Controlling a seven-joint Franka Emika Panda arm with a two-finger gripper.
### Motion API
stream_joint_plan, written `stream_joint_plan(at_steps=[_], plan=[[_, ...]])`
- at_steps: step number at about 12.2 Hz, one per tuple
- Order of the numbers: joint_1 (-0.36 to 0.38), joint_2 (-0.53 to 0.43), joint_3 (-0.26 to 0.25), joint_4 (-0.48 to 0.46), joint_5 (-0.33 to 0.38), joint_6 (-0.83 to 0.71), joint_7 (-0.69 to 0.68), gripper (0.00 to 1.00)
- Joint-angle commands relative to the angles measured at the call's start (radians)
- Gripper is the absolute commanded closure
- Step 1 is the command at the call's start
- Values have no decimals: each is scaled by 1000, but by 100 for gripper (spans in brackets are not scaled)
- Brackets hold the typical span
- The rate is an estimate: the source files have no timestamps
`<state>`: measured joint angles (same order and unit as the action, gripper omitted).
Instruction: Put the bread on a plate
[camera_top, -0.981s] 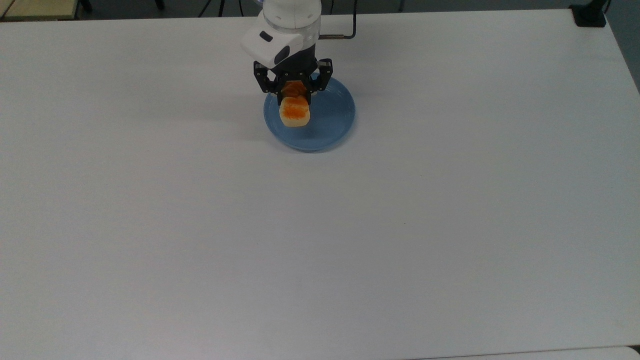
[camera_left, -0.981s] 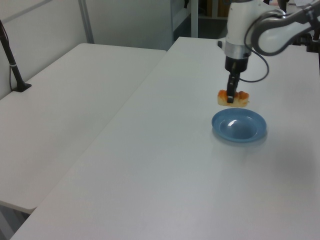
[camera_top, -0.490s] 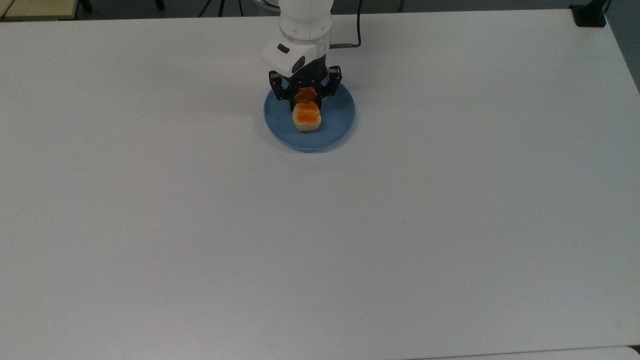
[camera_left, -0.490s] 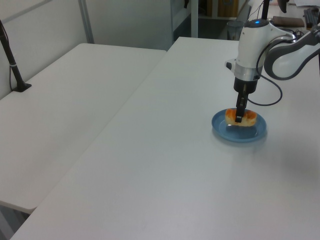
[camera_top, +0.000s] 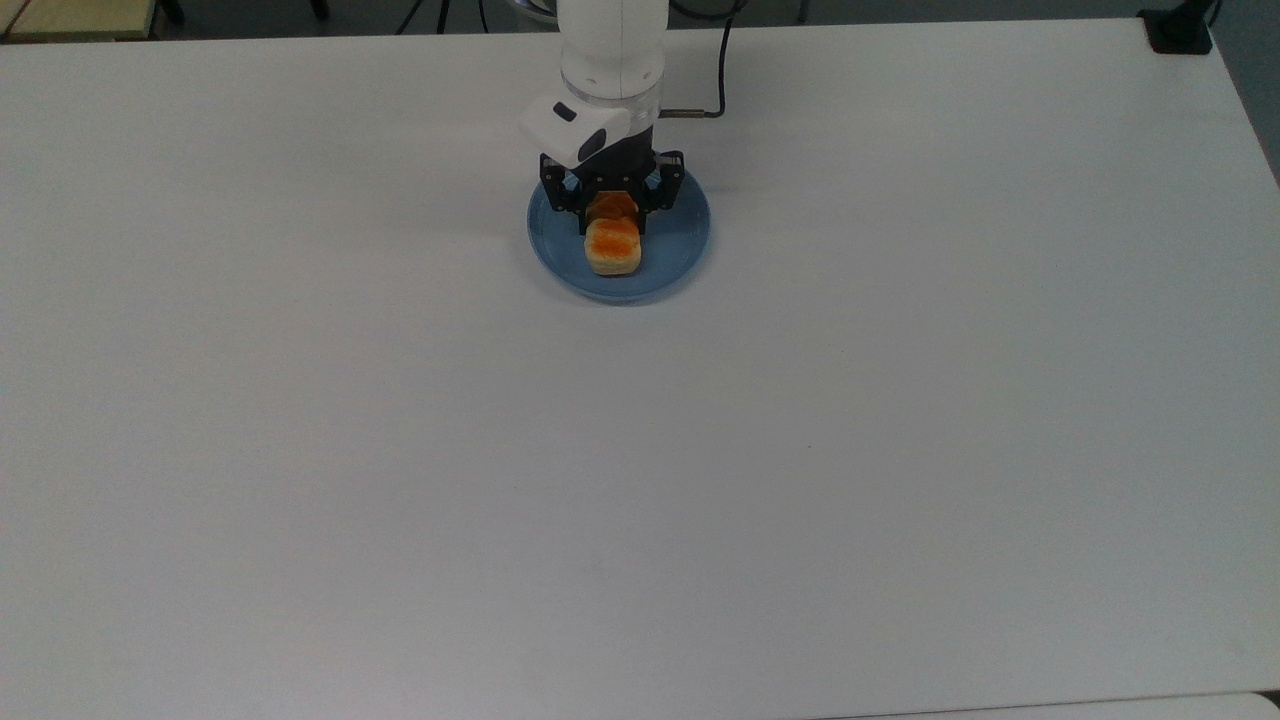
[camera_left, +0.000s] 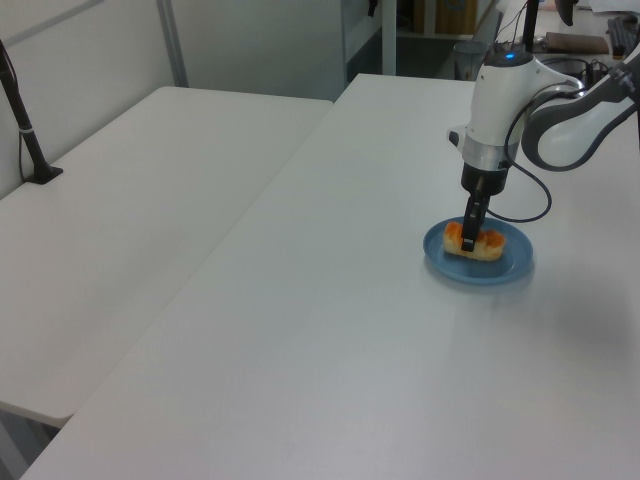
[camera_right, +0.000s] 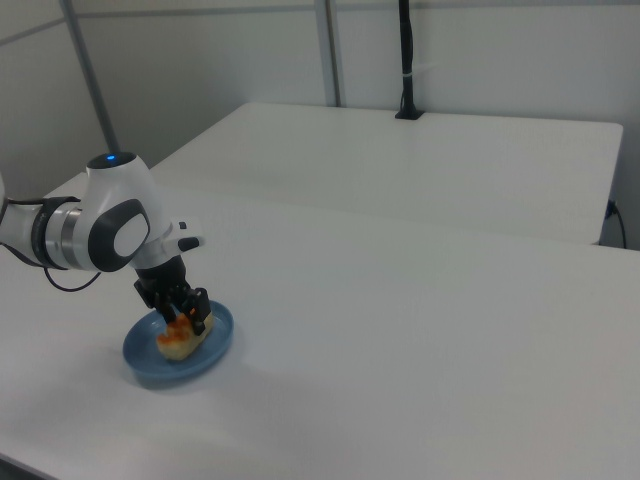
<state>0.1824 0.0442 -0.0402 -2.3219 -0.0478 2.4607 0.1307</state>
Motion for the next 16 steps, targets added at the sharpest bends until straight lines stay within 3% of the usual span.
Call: stream_joint_plan(at_steps=[1,3,10,13,16], plan=[[12,-1,-9,21,3,4,24,0],[11,-6,-9,106,3,-122,24,0],[-49,-14,-15,591,-4,-683,4,0],[-70,-18,-18,703,-12,-811,-12,0],[-101,-39,-27,765,-1,-911,-120,0]])
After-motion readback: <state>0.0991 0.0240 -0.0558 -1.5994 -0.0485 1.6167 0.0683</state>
